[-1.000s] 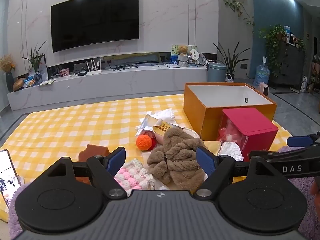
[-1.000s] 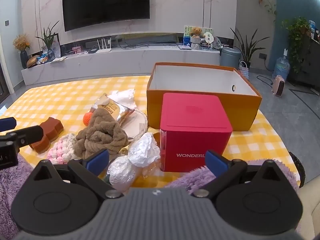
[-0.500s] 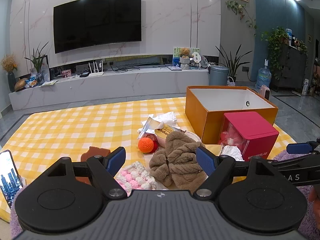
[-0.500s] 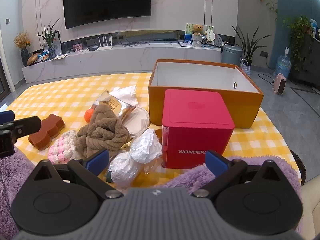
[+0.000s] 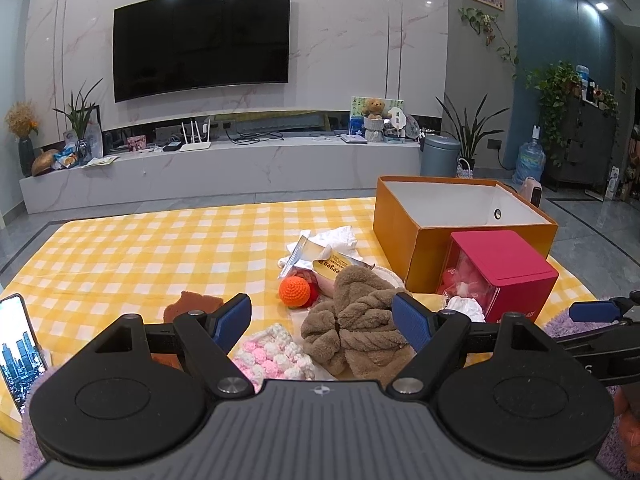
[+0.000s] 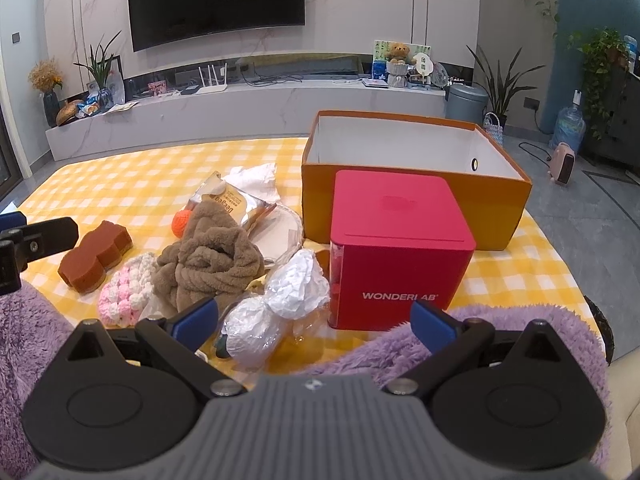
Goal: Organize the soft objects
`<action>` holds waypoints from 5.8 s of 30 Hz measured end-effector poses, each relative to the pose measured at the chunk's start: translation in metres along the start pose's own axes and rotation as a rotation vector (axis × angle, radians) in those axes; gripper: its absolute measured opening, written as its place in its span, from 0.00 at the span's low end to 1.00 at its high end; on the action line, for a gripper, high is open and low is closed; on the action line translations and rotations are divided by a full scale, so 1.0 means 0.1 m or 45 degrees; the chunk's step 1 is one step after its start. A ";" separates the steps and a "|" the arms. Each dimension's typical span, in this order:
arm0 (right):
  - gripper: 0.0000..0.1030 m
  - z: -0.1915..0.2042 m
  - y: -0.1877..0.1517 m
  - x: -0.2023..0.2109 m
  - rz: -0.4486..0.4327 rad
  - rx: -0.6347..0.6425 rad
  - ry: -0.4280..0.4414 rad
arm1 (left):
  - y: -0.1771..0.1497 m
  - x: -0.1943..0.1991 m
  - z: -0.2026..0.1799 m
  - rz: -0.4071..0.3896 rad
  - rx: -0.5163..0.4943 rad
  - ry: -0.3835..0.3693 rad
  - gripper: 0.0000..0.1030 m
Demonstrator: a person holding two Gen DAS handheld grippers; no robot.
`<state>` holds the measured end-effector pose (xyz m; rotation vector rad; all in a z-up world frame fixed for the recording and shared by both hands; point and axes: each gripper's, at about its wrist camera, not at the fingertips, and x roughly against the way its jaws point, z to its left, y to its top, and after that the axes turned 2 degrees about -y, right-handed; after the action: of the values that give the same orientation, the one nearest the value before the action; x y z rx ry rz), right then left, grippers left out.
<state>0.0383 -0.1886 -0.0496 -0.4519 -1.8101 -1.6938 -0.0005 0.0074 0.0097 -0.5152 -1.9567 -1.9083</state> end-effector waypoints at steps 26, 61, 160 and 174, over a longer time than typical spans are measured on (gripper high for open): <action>0.97 -0.02 -0.04 -0.08 0.053 -0.014 0.008 | -0.05 -0.06 0.02 0.035 0.012 -0.011 0.91; 0.97 0.04 -0.04 -0.14 0.081 0.002 0.041 | -0.15 -0.19 0.06 0.116 0.019 -0.026 0.91; 0.39 -0.06 -0.03 -0.16 0.025 -0.009 0.300 | 0.08 -0.51 -0.15 0.182 -0.130 -0.211 0.08; 0.39 -0.20 0.27 0.10 -0.096 0.036 0.342 | 0.50 -0.44 0.01 0.109 0.036 -0.308 0.08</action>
<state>0.0516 -0.2061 -0.0223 -0.1368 -1.6699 -1.6874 0.0623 0.0089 0.0319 -0.8423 -2.0676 -1.8351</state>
